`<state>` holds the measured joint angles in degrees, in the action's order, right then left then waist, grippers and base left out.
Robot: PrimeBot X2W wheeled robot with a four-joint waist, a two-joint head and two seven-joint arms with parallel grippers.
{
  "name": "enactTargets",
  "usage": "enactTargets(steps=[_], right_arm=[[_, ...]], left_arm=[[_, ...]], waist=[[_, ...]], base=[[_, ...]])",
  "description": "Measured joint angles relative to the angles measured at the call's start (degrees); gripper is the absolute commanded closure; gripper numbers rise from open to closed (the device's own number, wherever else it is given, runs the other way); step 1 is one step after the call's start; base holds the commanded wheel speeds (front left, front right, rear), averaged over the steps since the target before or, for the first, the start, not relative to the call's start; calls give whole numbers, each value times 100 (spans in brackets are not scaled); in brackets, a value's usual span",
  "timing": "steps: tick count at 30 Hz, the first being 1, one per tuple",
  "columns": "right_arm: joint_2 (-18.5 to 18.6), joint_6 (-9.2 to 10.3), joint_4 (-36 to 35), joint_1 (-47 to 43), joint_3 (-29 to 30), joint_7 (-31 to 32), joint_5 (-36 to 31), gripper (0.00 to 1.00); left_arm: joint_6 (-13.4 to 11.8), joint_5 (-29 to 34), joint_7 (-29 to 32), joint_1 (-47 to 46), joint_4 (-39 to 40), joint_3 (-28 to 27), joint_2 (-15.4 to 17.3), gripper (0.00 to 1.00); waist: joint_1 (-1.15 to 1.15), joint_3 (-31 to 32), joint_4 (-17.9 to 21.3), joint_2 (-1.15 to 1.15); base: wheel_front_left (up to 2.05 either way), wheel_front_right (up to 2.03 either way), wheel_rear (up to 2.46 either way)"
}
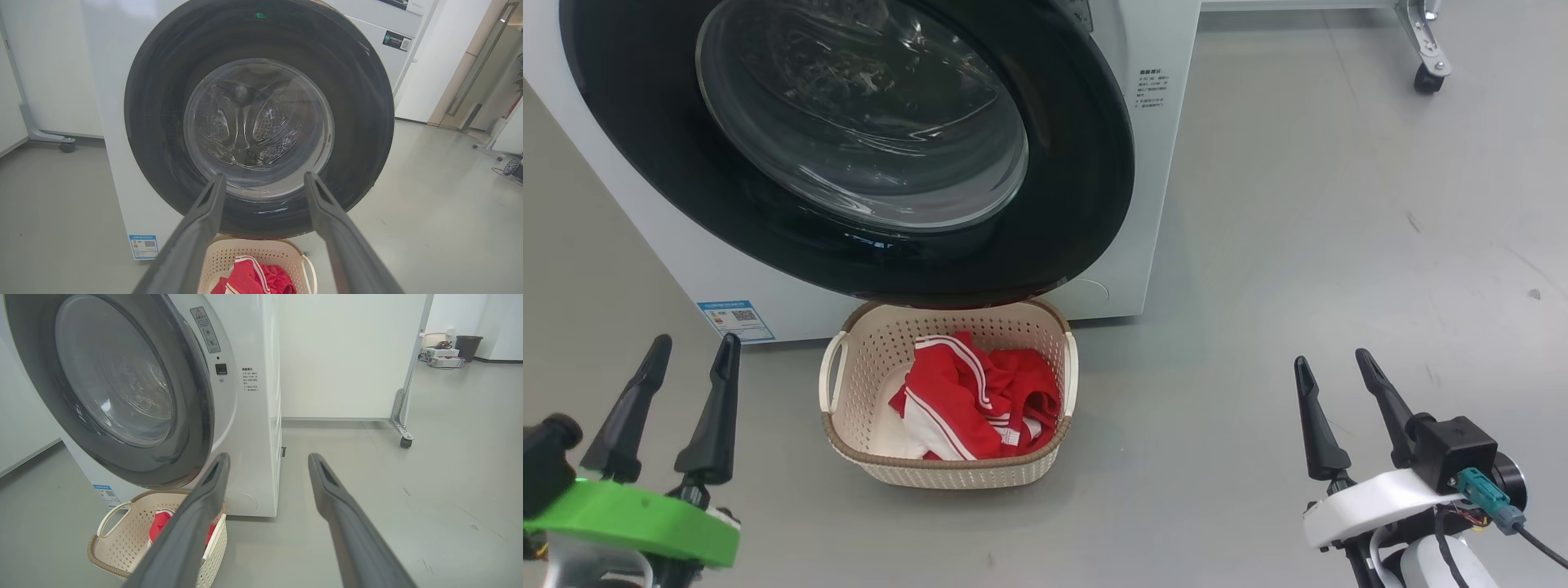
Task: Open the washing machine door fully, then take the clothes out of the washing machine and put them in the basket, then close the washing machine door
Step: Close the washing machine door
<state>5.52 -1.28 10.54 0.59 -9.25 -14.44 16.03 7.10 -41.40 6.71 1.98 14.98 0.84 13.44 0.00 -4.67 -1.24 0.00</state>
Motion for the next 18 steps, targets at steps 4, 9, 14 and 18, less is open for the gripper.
enactTargets(steps=[4, 9, 14, 18], right_arm=[[1, 1, -8, -10, -10, 0, -1, 0], [7, 42, -38, -146, -14, 0, -5, 0], [9, 44, -68, -235, -27, 1, -7, 0], [8, 86, -94, -254, -27, 2, -7, 0]], left_arm=[[-1, 734, -353, 267, -243, 20, -1, 0], [-216, 1230, -602, 519, -412, 257, -147, 0], [-446, 1688, -821, 694, -610, 546, -259, 0], [-582, 1902, -939, 738, -701, 649, -337, 0]], waist=[[0, 70, 0, 0], [0, 138, -3, 0], [0, 195, 2, 0], [0, 224, 6, 0]], base=[[0, 0, 0], [0, 0, 0], [0, 0, 0], [0, 0, 0]])
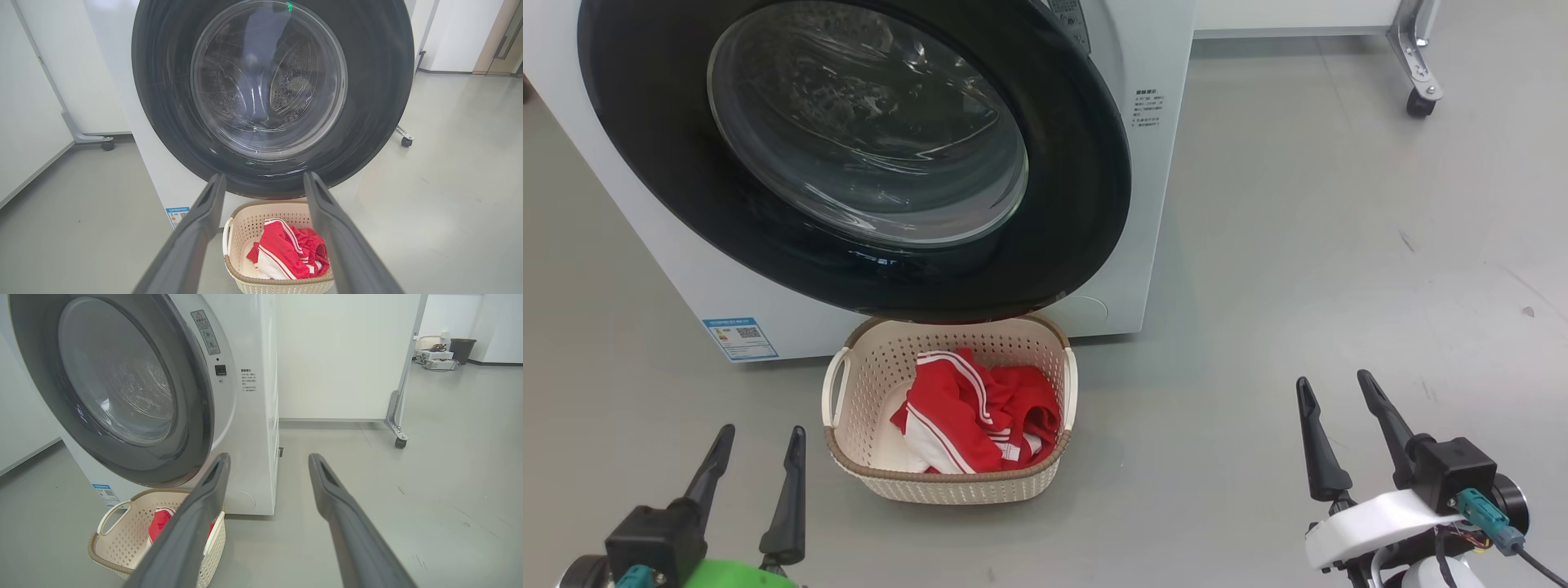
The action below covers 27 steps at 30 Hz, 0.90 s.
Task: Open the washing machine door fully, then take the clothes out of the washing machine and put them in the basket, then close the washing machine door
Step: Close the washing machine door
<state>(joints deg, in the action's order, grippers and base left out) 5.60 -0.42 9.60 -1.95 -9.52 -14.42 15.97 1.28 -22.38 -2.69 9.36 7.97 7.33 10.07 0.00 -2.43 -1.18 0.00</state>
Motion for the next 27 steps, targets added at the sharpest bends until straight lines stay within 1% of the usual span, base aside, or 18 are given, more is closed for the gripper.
enactTargets(steps=[9, 13, 27], right_arm=[[1, 8, -49, -105, -19, 27, 0, 0], [2, 9, -70, -118, -19, 57, 0, 0], [8, 15, -179, -192, -27, 110, 0, 0]], left_arm=[[-248, 211, -199, 13, -166, 81, -146, 0], [-301, 243, -253, 14, -197, 134, -204, 0], [-405, 332, -350, 15, -288, 189, -240, 0]], waist=[[0, 55, 16, 0], [0, 72, 21, 0], [0, 54, 8, 0]], base=[[0, 0, 0], [0, 0, 0], [0, 0, 0]])
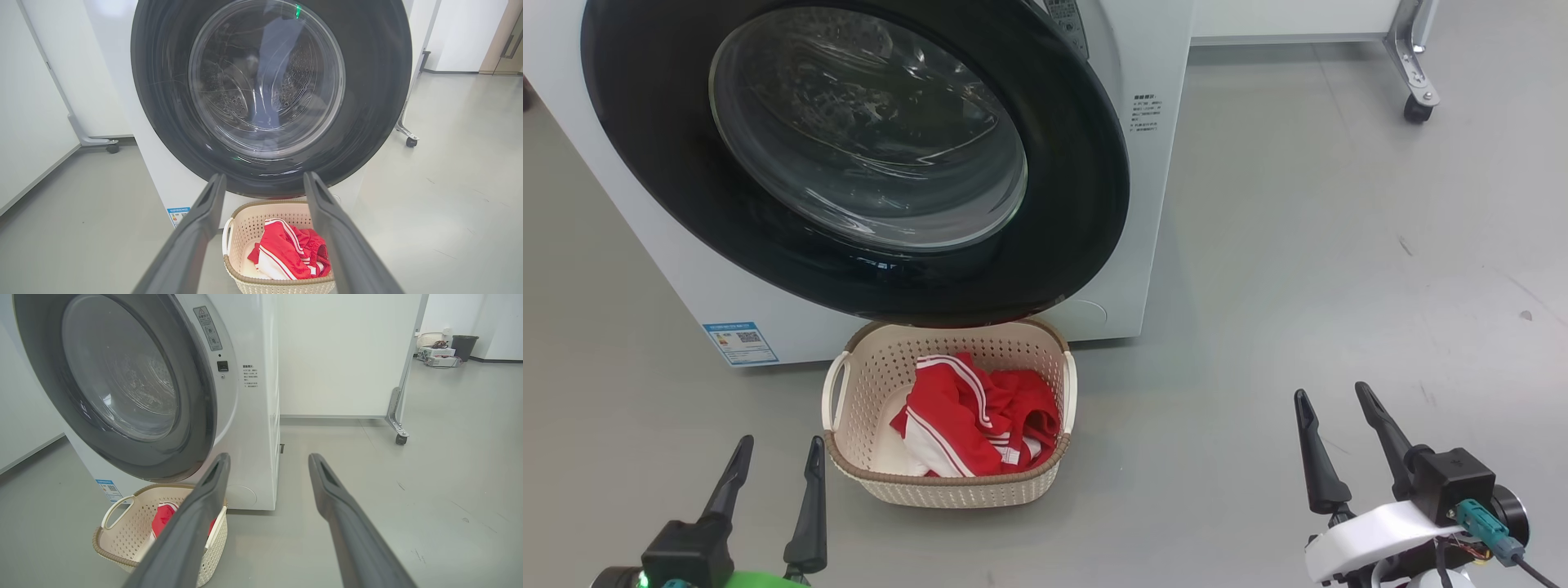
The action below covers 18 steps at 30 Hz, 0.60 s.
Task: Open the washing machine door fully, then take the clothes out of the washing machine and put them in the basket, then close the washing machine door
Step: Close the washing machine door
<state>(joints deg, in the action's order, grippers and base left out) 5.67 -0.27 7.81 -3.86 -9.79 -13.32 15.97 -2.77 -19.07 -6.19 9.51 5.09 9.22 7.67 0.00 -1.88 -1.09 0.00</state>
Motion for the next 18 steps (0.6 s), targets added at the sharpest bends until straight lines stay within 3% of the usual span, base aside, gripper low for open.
enactTargets(steps=[9, 10, 11, 12, 18], right_arm=[[4, 0, -67, -10, -3, 41, 1, 0], [7, 0, -75, -10, -3, 41, 1, 29], [9, 0, -82, -10, -3, 42, 1, 80], [11, 0, -90, -10, -2, 42, 1, 100], [32, -2, -96, -10, -2, 92, 9, 100]], left_arm=[[-16, 14, -51, -1, -21, 14, -22, 0], [-24, 27, -49, -1, -27, 18, -31, 0], [-30, 47, -51, -1, -34, 22, -37, 0], [-43, 51, -51, -1, -38, 25, -44, 0], [-53, 69, -79, -2, -64, 27, -66, 0]], waist=[[0, -38, -7, 0], [0, -44, -9, 0], [0, -50, -12, 0], [0, -55, -15, 0], [0, -74, -44, 0]], base=[[0, 0, 0], [0, 0, 0], [0, 0, 0], [0, 0, 0], [0, 0, 0]])
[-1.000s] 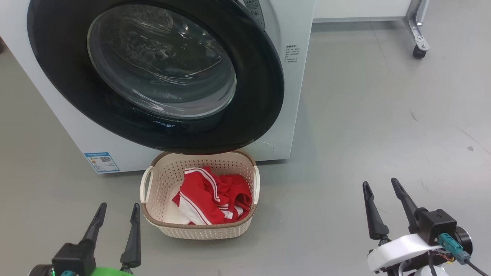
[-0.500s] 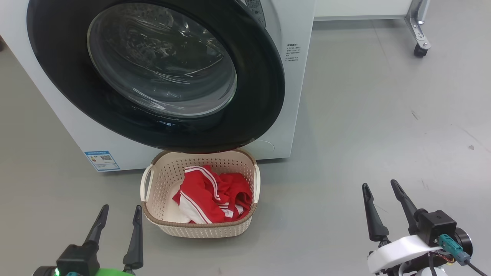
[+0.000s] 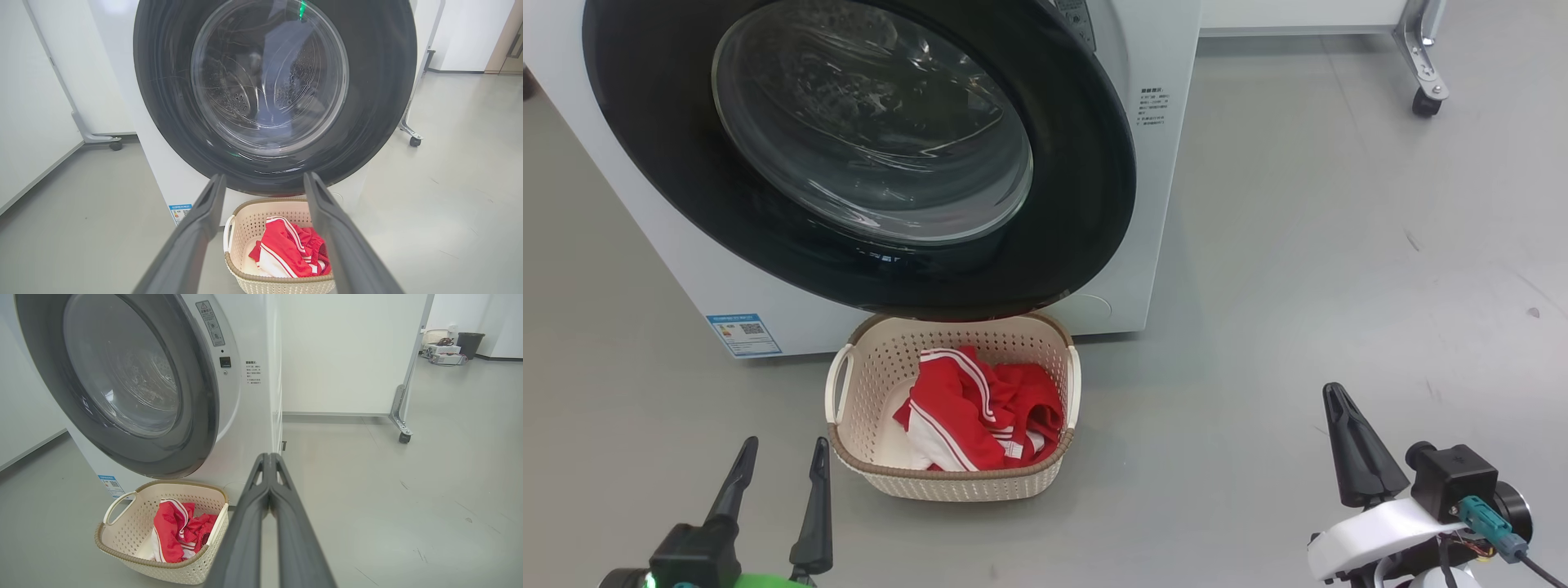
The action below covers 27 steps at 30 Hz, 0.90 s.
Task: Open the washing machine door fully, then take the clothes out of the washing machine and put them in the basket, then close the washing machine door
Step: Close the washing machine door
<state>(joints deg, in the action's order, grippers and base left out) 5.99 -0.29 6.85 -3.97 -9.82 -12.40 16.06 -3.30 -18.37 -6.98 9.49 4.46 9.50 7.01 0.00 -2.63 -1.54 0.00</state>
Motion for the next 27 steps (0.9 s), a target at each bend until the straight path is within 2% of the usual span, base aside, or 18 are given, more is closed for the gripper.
enactTargets(steps=[12, 20, 27], right_arm=[[186, -7, -79, 9, 68, 79, -1, 100], [413, -24, -99, 220, 105, 210, -31, 100], [500, -118, -104, 736, 103, 372, -65, 100]], left_arm=[[-42, 42, -41, -40, -4, 155, -31, 0], [-35, 98, -121, -284, 20, 272, -96, 0], [7, 100, -175, -423, 46, 367, -168, 0]], waist=[[0, -103, -191, 0], [0, -234, -544, 0], [0, -458, -901, 0]], base=[[0, 0, 0], [0, 0, 0], [0, 0, 0]])
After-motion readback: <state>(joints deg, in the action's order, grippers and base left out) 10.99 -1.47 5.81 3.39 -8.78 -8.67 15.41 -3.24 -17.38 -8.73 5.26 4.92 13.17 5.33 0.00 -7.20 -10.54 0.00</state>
